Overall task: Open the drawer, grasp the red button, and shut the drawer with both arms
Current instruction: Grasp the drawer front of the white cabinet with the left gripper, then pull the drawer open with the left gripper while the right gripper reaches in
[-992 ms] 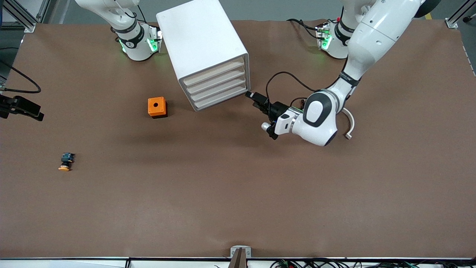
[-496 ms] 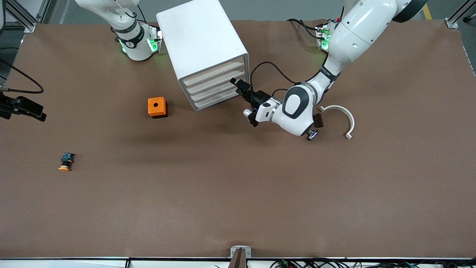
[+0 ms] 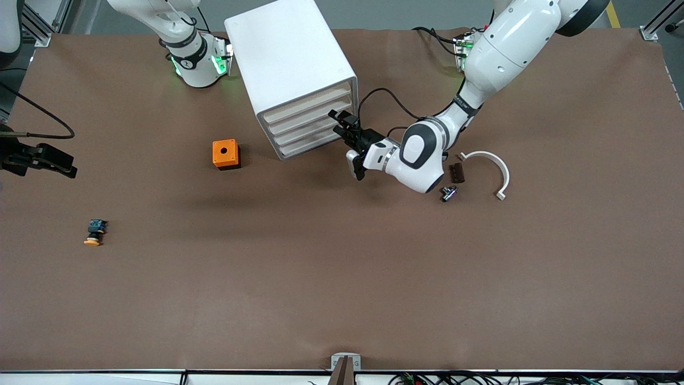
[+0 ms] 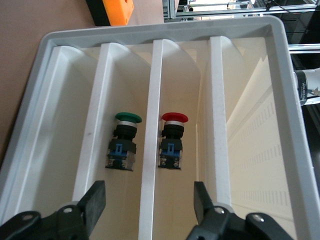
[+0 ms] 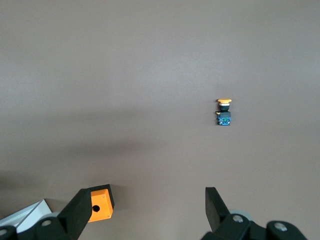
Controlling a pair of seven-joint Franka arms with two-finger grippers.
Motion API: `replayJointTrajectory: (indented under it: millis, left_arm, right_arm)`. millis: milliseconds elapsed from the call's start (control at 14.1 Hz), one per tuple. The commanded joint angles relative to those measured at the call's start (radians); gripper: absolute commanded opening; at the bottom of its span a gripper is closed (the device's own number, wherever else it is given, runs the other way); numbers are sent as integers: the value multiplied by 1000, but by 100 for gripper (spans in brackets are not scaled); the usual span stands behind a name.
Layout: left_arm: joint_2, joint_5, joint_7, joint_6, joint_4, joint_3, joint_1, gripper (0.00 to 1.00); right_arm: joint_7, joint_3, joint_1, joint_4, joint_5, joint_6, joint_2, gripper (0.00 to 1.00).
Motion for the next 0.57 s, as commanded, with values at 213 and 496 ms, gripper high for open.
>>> replayJointTrajectory:
  millis: [213,496]
  left_arm:
    - [8,-50,44,49,-5,-1,-41,72]
    - [18,-105,49,56,-8,-1,-72,68]
  right_arm:
    - [17,-9,37,23,-15,-5,28,100]
    - [26,-9,70,17,-4,-40,26,100]
